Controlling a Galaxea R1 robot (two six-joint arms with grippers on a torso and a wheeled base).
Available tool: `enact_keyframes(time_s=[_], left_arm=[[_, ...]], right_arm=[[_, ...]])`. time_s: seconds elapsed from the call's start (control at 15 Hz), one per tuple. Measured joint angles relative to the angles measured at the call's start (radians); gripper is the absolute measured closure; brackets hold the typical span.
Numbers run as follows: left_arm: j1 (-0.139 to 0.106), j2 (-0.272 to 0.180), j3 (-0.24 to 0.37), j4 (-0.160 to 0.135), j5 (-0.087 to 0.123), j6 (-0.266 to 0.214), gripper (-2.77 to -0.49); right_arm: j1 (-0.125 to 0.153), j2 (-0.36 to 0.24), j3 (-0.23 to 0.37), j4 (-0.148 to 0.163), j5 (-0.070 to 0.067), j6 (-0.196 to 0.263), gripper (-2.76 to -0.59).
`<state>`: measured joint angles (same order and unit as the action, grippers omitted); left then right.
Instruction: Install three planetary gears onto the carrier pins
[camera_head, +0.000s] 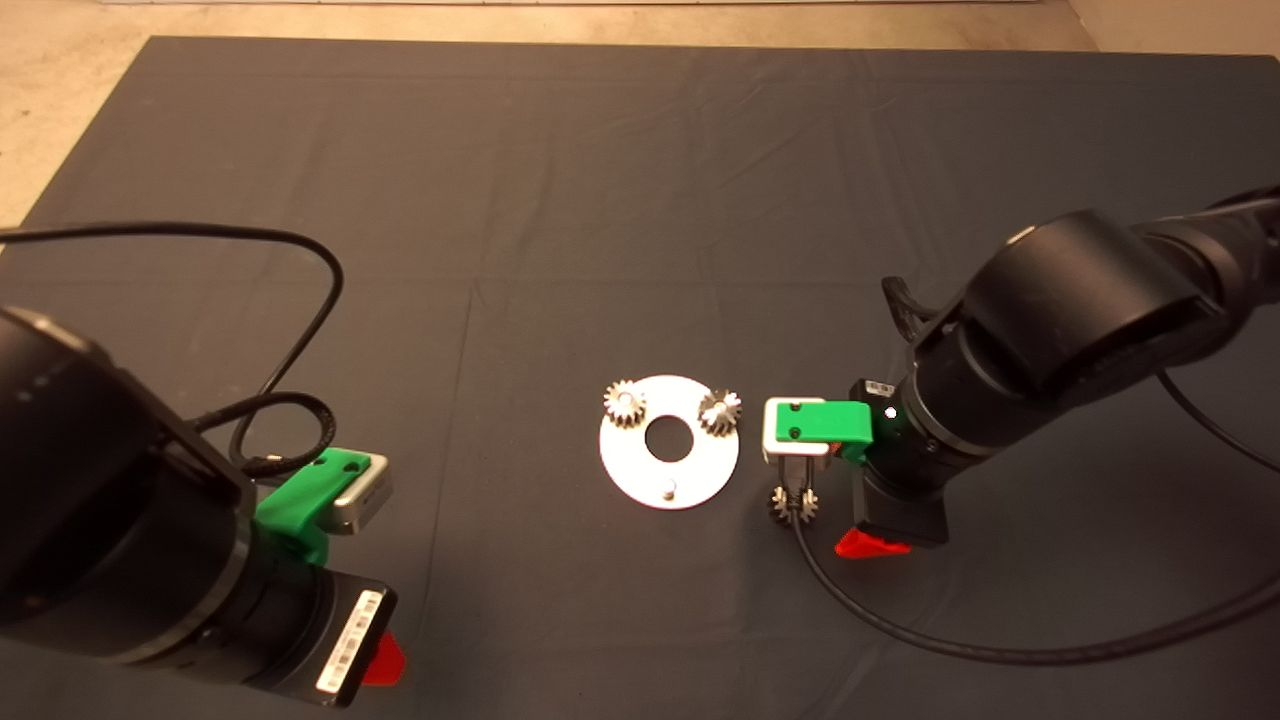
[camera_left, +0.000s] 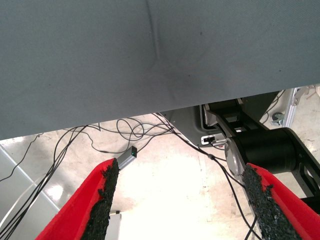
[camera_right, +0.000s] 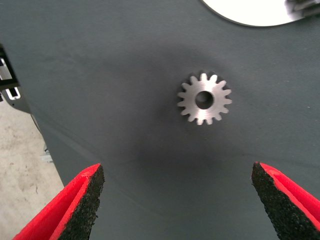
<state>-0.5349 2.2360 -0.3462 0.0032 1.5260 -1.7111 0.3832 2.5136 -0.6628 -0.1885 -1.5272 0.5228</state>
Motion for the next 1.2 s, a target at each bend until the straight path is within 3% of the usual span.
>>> enact_keyframes(time_s=[0.13,0.4,0.73,0.87,1.2], left_arm=[[0.004,0.0,0.0,0.0,0.001,0.003,-1.75],[0.005,0.003,0.0,0.0,0.0,0.007,-1.75],[0.005,0.003,0.0,0.0,0.0,0.011,-1.75],[0.005,0.003,0.0,0.0,0.0,0.011,-1.75],[0.006,0.002,0.0,0.0,0.0,0.014,-1.75]], right_arm=[[0.0,-0.022,0.015,-0.002,-0.002,-0.004,-2.18],[-0.007,-0.036,0.025,-0.017,-0.003,-0.096,-2.18],[-0.032,-0.033,0.025,-0.119,-0.002,-0.19,-2.18],[-0.045,-0.019,0.005,-0.138,-0.003,-0.232,-2.18],[-0.088,0.031,-0.031,-0.167,-0.001,-0.272,-2.18]])
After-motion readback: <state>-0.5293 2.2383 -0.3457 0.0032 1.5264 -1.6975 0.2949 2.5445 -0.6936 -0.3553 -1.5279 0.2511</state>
